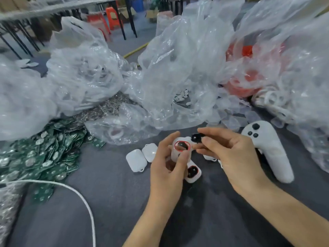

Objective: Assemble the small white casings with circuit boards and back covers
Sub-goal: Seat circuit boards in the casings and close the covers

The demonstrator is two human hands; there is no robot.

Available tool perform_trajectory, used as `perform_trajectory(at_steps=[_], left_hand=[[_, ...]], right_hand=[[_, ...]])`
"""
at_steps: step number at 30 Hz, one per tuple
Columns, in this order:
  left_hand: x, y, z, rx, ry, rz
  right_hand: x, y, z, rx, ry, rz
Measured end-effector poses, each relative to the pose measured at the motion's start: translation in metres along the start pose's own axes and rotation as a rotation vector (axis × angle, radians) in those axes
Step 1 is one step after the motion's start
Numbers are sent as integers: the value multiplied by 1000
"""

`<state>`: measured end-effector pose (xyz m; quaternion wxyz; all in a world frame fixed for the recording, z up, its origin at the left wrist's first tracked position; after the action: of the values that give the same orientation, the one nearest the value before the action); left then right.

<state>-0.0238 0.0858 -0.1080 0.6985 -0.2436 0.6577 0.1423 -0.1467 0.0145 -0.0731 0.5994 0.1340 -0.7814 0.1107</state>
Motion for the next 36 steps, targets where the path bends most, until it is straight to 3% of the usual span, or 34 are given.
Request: perform_trajectory(at_steps=[14,20,26,29,36], left_hand=[[3,-1,-2,87,21,14],[3,-1,0,90,17,24],[-3,-1,-1,147,2,-22],[-6,0,-3,175,15,-37],[-5,1,-4,182,45,5]], right_hand=[[-8,-1,6,62,-43,-52],[-4,-1,8,119,202,25],[-14,-3,11,-1,-47,-166],[-15,-1,9,34,-245,-281],[-11,0,6,214,-239,-320]])
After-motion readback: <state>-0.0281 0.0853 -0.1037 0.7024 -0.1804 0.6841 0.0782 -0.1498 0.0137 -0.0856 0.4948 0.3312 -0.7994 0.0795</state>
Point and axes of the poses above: each hand's wrist, its own y-axis away from the middle knuckle, its own z-axis out of the back of the hand, x = y × z, the point moved 2 cm from there along -y, towards the middle knuckle, and after that the axes turned 3 degrees about -y, right-handed, at the moved point
